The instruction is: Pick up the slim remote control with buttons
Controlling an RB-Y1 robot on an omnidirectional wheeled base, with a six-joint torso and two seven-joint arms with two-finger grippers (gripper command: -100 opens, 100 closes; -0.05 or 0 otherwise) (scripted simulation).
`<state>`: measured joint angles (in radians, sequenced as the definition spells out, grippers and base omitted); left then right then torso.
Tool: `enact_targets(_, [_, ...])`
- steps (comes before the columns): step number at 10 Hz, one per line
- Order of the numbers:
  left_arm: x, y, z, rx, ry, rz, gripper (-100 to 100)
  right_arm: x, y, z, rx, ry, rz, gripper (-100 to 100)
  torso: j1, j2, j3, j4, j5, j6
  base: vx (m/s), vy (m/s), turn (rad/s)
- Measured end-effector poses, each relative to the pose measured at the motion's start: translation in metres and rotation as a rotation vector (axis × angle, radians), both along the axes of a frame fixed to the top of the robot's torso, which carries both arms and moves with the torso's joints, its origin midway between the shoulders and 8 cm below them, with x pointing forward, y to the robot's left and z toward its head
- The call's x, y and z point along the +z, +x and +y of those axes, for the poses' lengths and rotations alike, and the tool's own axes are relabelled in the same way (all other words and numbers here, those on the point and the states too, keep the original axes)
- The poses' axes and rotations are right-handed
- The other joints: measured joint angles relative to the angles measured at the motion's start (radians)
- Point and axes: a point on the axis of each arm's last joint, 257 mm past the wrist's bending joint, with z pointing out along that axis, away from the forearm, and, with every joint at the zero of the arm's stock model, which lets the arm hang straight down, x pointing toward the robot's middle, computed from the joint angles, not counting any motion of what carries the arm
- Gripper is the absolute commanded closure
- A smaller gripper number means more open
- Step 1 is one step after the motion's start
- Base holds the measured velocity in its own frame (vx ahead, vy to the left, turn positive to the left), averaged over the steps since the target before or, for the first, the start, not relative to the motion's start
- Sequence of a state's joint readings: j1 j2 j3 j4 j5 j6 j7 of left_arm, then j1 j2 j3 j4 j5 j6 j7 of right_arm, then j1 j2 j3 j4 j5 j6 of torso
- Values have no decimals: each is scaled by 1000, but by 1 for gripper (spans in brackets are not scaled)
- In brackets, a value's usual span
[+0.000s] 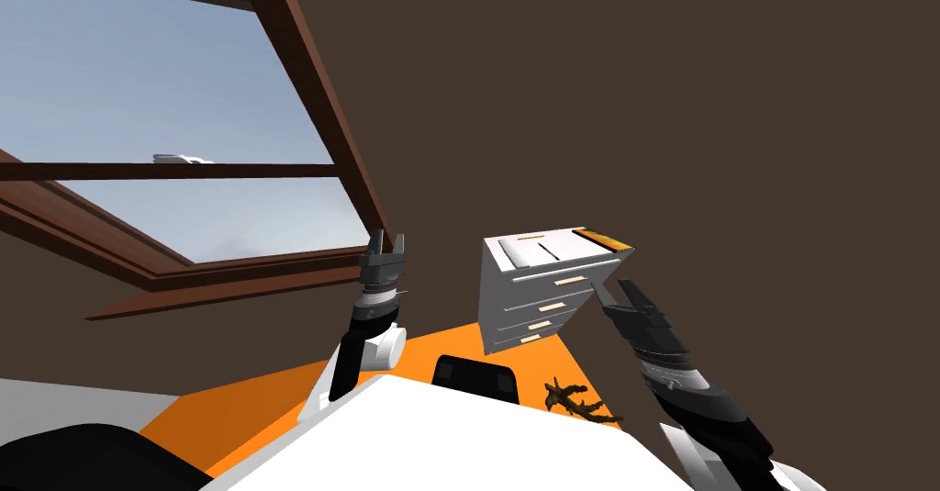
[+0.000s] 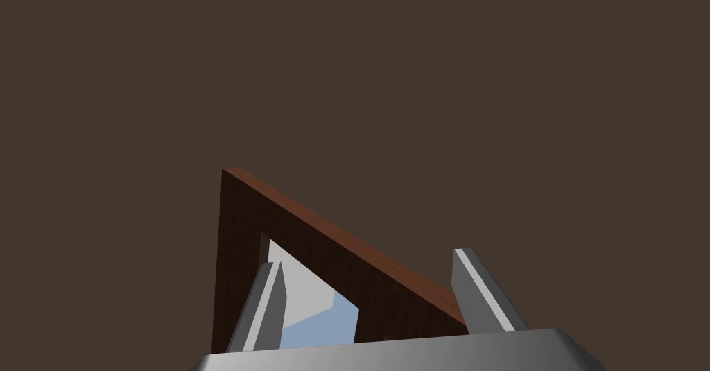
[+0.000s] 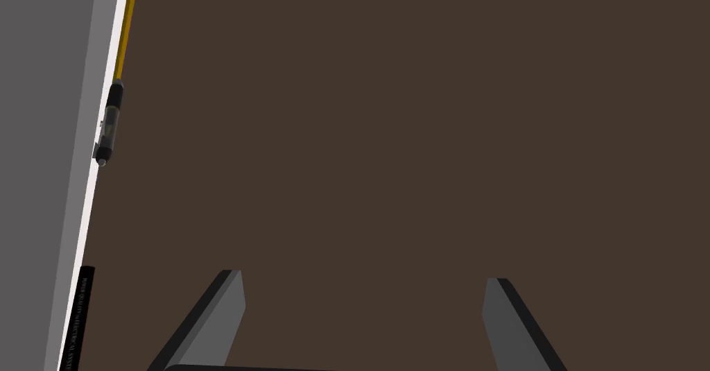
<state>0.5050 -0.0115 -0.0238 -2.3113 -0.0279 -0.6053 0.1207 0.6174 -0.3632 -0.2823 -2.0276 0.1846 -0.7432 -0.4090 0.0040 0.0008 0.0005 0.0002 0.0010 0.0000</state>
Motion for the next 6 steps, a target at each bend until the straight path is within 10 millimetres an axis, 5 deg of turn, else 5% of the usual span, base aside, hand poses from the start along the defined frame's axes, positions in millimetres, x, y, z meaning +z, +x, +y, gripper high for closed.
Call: enact_targets(6, [0, 0, 0, 0, 0, 0, 0, -11, -19, -35, 67, -146, 102, -100, -1, -1, 0, 0, 0, 0, 6, 63, 30])
